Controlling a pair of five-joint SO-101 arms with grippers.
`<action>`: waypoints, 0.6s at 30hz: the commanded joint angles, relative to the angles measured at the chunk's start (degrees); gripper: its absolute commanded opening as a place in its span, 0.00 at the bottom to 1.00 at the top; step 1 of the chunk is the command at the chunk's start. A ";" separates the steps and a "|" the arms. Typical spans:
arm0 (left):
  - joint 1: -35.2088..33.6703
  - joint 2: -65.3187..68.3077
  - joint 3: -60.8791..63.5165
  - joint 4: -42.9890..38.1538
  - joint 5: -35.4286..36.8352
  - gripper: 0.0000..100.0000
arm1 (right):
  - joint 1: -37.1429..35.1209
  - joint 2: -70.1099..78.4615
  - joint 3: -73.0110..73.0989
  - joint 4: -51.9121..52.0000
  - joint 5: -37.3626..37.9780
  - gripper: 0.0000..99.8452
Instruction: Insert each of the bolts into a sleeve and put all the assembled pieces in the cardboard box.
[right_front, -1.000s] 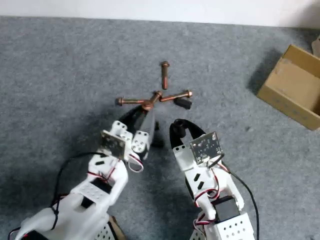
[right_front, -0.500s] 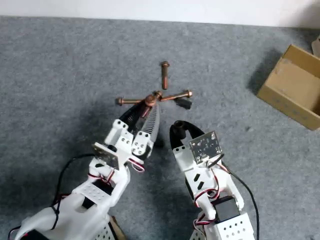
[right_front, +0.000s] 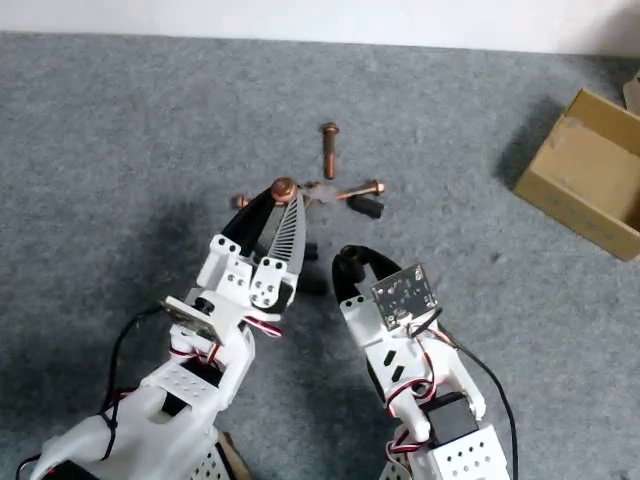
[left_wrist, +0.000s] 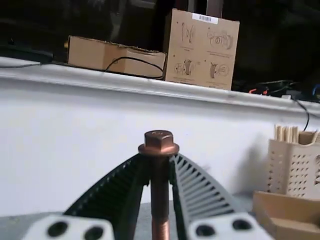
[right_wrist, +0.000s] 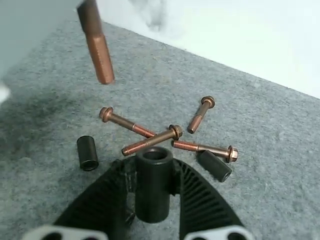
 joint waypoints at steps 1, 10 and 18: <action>-1.27 -1.80 -0.40 -1.41 4.40 0.01 | -0.48 -0.31 5.93 0.13 -0.26 0.00; -5.58 -1.80 -4.26 7.74 23.03 0.01 | -0.48 -0.31 5.93 0.22 -0.26 0.00; -8.84 -1.80 -8.84 11.78 31.38 0.01 | -1.01 -0.22 5.93 0.31 -0.18 0.00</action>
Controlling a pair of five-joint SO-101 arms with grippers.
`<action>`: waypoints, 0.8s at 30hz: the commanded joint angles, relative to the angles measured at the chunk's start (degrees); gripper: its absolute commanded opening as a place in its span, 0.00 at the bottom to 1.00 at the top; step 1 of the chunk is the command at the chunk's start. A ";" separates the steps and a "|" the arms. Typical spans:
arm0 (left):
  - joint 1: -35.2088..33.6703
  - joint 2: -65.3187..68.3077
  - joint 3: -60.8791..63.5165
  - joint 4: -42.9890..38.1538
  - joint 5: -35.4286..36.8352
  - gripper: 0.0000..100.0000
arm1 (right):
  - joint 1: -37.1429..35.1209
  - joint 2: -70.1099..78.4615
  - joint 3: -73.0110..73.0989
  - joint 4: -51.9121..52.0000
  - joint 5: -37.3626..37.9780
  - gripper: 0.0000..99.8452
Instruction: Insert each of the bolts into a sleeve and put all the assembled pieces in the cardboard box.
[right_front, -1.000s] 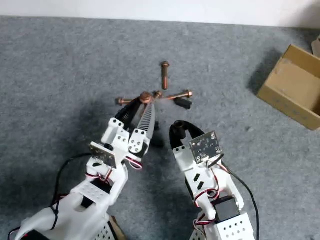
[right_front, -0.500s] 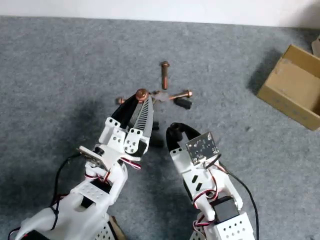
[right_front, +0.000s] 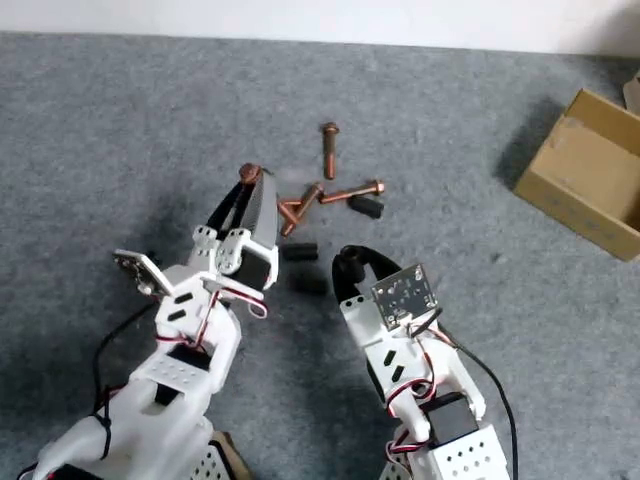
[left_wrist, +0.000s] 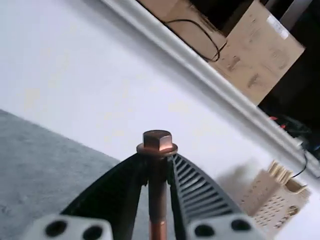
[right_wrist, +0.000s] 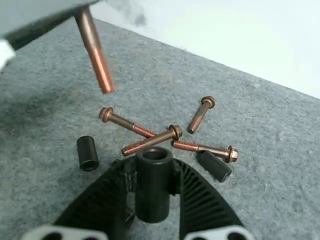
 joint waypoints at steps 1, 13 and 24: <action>-0.57 -1.80 -5.76 0.44 2.73 0.01 | -1.45 0.31 5.93 0.48 -0.18 0.00; 11.38 -1.80 -6.37 7.65 3.08 0.01 | -2.42 7.52 5.93 -4.97 -0.09 0.00; 13.67 -1.80 -1.89 3.87 2.99 0.01 | -0.66 5.76 5.93 -4.97 1.58 0.00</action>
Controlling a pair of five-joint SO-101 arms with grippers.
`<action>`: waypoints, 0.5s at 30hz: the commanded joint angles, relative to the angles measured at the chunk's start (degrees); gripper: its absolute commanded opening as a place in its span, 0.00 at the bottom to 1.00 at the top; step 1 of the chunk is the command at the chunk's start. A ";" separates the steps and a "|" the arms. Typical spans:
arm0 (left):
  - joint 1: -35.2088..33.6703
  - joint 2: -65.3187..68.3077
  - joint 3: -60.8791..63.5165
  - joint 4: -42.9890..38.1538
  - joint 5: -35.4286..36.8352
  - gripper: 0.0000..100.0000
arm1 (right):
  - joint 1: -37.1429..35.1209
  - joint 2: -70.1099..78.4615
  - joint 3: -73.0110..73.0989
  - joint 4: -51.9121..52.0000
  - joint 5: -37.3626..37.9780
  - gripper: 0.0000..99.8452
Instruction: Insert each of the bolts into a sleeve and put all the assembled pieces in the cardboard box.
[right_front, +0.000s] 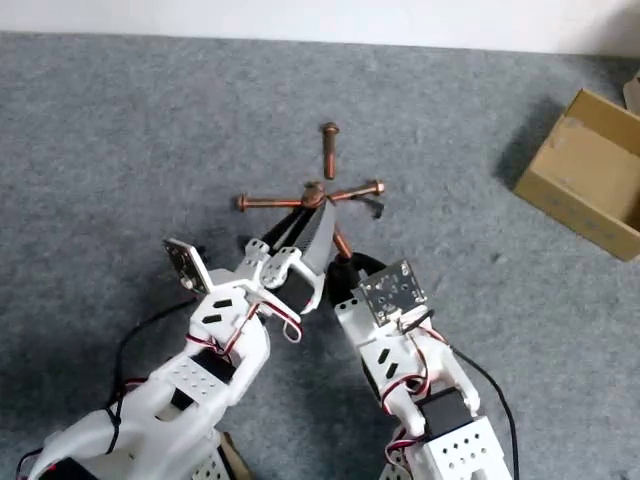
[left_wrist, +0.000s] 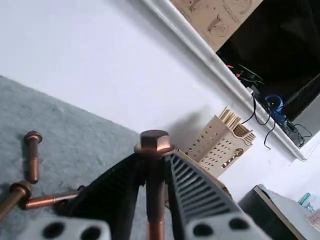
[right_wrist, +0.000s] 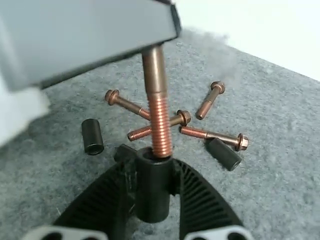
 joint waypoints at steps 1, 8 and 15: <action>0.66 -1.89 -0.40 -4.04 0.26 0.01 | 0.66 -1.27 5.85 -1.54 1.05 0.00; 0.66 -1.89 0.40 -4.22 0.26 0.01 | 0.66 -1.36 5.85 -1.54 1.14 0.00; 0.66 -1.89 0.84 -4.13 0.26 0.01 | 0.84 -1.71 5.85 -1.54 1.23 0.00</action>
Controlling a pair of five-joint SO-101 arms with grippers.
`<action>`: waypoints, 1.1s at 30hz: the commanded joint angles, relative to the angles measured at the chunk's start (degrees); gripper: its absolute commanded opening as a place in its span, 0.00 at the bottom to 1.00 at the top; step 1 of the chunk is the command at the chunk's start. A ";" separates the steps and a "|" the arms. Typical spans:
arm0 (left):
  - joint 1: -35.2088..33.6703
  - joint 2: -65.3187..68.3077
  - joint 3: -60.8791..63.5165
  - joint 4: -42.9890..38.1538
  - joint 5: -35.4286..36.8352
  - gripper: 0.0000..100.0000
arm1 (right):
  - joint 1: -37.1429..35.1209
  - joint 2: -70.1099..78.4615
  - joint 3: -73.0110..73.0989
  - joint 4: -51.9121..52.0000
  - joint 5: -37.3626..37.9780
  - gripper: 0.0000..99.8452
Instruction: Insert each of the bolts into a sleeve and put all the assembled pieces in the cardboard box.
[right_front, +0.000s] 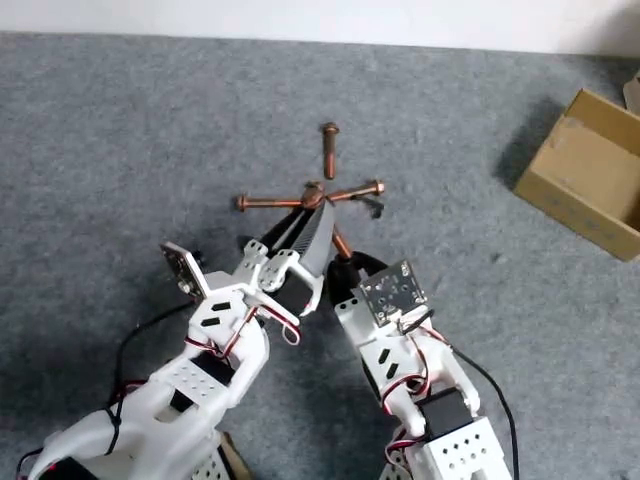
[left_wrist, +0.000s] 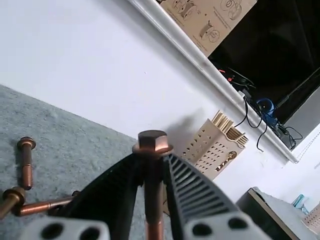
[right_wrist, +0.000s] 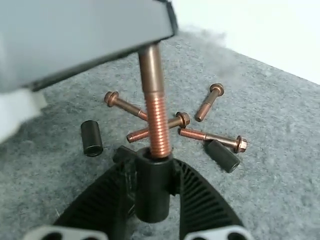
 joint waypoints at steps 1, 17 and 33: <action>0.57 -1.89 0.13 -1.58 0.26 0.01 | 0.75 -1.36 5.85 -1.54 0.88 0.00; 0.75 -1.71 0.40 -1.49 0.26 0.01 | 0.75 -1.45 5.85 -1.63 0.88 0.00; 2.59 -1.80 1.89 -1.67 0.35 0.01 | 0.75 -1.45 5.85 -1.63 0.97 0.00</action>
